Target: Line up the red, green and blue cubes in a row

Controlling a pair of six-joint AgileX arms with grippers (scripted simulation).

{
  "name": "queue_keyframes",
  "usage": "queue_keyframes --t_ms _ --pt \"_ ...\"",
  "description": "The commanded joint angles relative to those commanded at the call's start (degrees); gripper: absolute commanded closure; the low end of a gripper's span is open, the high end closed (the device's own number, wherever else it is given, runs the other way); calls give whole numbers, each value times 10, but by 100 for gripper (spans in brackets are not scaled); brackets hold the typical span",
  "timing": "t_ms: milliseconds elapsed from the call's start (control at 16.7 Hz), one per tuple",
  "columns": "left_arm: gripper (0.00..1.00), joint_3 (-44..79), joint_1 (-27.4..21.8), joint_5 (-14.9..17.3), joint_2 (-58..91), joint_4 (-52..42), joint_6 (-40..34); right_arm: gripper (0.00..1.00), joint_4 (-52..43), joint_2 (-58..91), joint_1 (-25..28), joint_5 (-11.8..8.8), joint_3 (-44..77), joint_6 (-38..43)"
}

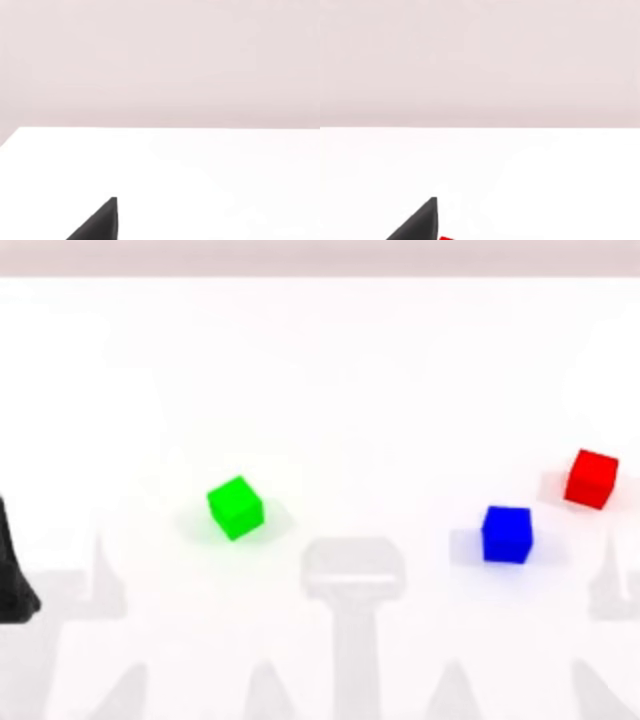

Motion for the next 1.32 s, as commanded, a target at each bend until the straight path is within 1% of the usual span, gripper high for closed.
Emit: queue_keyframes --t_ms 180,300,540,720,1140,1320 --pt "0 0 0 0 0 0 0 0 -4 6 1 0 6 -4" --pt "0 0 0 0 0 0 0 0 -24 35 5 -2 35 -23" --pt "0 0 0 0 0 0 0 0 -108 168 15 -2 163 -100" --pt "0 0 0 0 0 0 0 0 -199 327 24 -1 297 -180" --pt "0 0 0 0 0 0 0 0 -442 790 49 0 634 -386" --pt "0 0 0 0 0 0 0 0 -535 959 59 1 762 -466"
